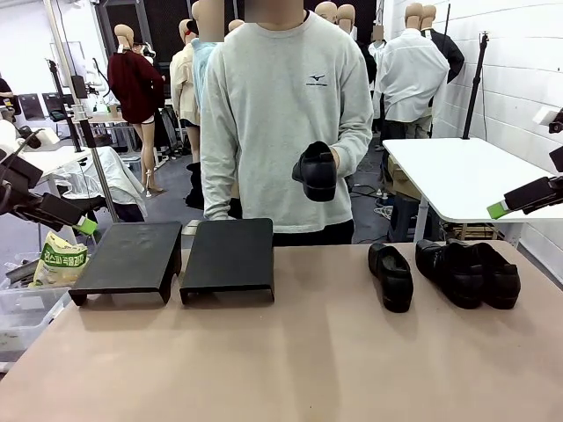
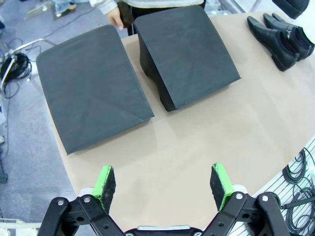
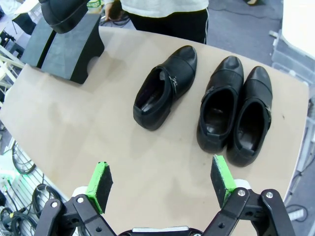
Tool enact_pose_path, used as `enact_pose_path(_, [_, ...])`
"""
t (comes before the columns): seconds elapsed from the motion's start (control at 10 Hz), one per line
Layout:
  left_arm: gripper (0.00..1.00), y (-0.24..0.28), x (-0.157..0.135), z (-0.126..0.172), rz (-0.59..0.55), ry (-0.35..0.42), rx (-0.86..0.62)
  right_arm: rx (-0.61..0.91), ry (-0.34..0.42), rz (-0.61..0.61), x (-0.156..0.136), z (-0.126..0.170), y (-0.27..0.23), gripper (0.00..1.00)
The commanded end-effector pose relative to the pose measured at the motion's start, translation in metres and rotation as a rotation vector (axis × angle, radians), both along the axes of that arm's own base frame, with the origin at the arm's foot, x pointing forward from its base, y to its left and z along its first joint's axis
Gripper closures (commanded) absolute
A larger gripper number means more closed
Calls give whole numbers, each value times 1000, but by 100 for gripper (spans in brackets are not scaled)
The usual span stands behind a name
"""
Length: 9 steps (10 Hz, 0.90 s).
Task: Organize the shoes by placing them on the stand.
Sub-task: Pick up one Shoe and place it in the middle of the table.
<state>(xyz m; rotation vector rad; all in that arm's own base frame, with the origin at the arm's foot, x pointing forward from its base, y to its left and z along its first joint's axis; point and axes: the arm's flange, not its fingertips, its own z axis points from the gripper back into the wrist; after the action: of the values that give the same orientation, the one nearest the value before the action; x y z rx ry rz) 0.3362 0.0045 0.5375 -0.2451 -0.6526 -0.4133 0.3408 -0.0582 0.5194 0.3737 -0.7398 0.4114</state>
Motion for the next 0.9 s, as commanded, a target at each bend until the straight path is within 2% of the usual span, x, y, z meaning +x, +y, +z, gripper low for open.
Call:
enact_pose_path(0.0, [0,2,0,0,-7,-1,-2,7,6,5,1,0,2,0])
enact_pose_path(0.5, [0,2,0,0,-7,-1,-2,12,-14,7,0,-2,0,0])
enact_pose_path(0.6, [0,2,0,0,-7,-1,-2,23,22,12,-2,-4,-1,0])
enact_pose_path(0.8, [0,2,0,0,-7,-1,-2,-4,24,-33,-3,-1,-3,0])
